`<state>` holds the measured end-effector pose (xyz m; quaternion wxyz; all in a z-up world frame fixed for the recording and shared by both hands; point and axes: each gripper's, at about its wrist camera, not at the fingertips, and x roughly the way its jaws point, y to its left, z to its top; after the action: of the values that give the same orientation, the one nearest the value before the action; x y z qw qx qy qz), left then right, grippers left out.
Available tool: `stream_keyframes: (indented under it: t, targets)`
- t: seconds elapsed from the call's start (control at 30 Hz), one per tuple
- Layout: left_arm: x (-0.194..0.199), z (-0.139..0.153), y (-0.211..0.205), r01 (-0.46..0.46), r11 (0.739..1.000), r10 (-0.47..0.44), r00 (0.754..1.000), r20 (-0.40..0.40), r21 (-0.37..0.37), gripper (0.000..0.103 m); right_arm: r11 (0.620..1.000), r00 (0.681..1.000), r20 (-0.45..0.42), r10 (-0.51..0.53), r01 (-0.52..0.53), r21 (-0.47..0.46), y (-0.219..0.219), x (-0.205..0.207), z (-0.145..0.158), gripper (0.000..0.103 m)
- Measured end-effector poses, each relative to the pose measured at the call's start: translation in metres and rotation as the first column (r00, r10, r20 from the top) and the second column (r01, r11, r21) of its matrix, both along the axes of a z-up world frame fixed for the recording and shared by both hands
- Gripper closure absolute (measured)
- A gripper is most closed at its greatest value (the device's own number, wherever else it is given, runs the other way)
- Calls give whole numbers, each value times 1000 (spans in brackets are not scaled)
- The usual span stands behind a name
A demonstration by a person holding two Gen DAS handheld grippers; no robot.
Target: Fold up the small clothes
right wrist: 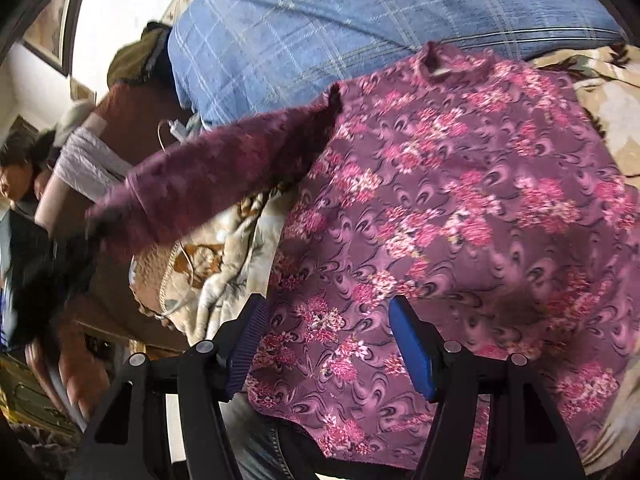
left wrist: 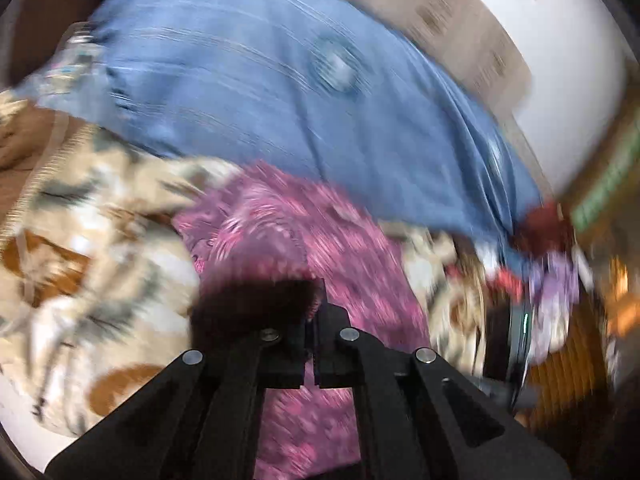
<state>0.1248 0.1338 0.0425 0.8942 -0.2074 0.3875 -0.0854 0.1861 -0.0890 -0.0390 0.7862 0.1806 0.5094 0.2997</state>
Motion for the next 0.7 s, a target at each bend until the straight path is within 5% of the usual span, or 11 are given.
stream_keyframes:
  t: [0.07, 0.3, 0.37, 0.43, 0.5, 0.7]
  targets:
    - [6, -21, -35, 60, 998, -59, 997, -43, 17, 103, 1000, 1000, 4, -27, 27, 5, -13, 3, -1, 37]
    - [20, -130, -109, 212, 967, -242, 939, -243, -142, 99, 989, 989, -93, -115, 123, 87, -56, 32, -42, 35]
    - [10, -142, -112, 236, 955, -279, 917, -283, -179, 94, 985, 982, -140, -124, 138, 99, -62, 40, -59, 35]
    - [-4, -139, -103, 250, 935, -315, 910, -268, -251, 68, 986, 980, -167, -110, 129, 106, -61, 41, -70, 35]
    - [-21, -127, -89, 239, 933, -304, 924, -231, -269, 51, 989, 982, -173, -81, 100, 105, -55, 39, -75, 35]
    - [-26, -121, -24, 33, 965, -101, 962, -253, -261, 51, 997, 981, -191, 44, -32, 69, -24, 22, -86, 35]
